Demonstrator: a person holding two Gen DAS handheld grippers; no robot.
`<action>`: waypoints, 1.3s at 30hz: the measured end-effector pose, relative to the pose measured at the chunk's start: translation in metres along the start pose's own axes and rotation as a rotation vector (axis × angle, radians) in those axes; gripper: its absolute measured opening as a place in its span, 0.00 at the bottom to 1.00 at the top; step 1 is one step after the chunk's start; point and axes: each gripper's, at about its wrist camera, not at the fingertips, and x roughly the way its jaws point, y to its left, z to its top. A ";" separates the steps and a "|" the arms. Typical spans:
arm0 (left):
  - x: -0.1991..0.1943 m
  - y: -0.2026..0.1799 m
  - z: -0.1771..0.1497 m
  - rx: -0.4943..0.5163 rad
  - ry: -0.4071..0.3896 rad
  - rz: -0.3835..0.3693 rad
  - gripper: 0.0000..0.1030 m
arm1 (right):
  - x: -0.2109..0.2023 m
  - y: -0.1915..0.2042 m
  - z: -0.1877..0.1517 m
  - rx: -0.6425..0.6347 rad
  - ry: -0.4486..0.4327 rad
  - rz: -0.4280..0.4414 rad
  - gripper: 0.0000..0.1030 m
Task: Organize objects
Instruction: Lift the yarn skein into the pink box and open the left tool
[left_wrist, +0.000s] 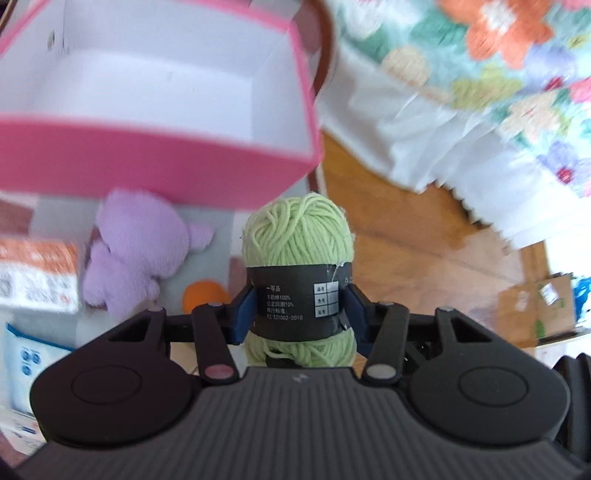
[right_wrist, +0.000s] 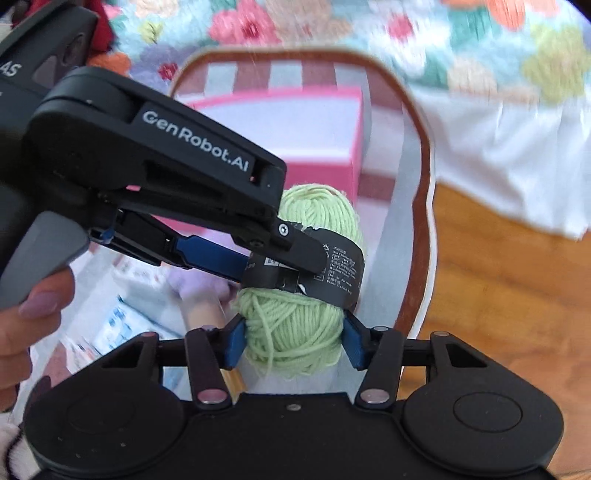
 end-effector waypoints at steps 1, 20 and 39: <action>-0.011 -0.003 0.006 0.001 -0.014 -0.008 0.49 | -0.007 0.004 0.009 -0.010 -0.014 -0.006 0.56; -0.054 0.058 0.169 -0.053 -0.116 -0.108 0.49 | 0.028 0.025 0.171 -0.136 -0.064 -0.025 0.56; 0.058 0.138 0.201 -0.230 0.017 -0.116 0.47 | 0.143 0.011 0.162 -0.101 0.037 -0.150 0.43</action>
